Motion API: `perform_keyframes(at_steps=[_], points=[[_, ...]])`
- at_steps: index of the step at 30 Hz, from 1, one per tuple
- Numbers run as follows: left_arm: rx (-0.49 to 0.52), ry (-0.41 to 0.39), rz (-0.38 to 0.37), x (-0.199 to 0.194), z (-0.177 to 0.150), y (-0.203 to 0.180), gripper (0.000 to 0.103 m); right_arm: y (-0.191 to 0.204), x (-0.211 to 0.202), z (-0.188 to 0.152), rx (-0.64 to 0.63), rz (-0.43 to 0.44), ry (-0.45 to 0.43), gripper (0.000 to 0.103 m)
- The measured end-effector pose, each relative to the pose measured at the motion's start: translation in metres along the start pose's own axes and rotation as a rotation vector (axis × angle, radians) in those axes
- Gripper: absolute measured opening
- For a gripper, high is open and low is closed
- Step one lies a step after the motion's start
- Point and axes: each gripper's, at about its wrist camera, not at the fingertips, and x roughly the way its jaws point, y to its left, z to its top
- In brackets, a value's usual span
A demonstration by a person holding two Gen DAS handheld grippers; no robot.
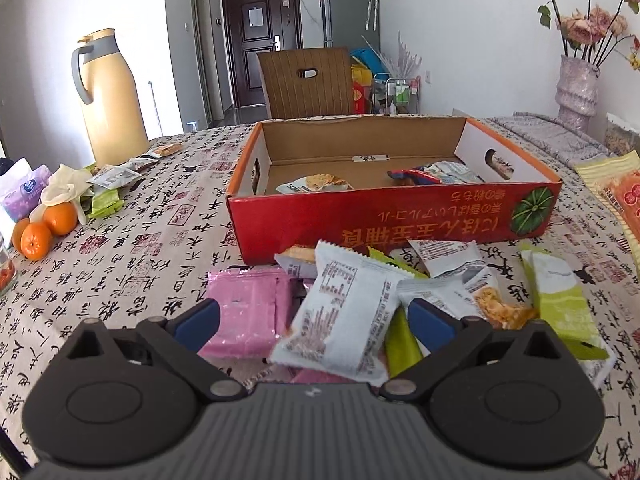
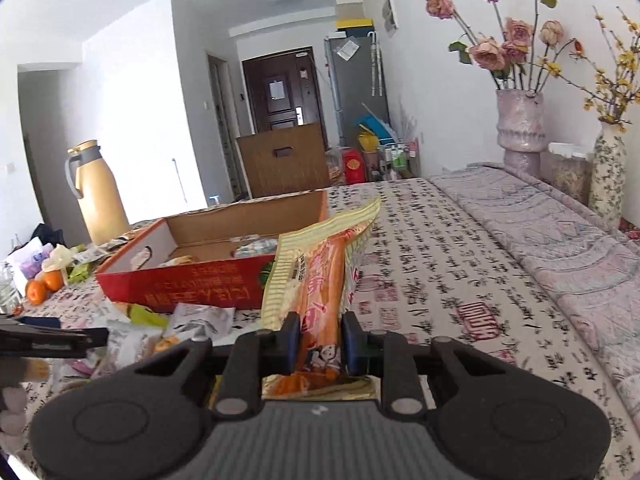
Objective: Organize snacks
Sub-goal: 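Lift the sausage pack with the right gripper while the left gripper grasps a white packet, then carry both held packets over the open cardboard box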
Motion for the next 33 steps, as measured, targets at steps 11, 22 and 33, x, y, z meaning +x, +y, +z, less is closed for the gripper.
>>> perform_keyframes(at_steps=[11,22,33], points=[[-0.012,0.041,-0.052,0.014,-0.001,0.006,0.062,0.013,0.012,0.000,0.002,0.035,0.014,0.021],[0.000,0.009,-0.065,0.007,-0.003,0.005,0.047,0.018,0.009,0.000,0.000,0.045,0.015,0.021],[-0.005,-0.039,-0.058,-0.012,0.002,0.006,0.042,0.024,0.000,0.003,-0.002,0.057,-0.011,0.021]])
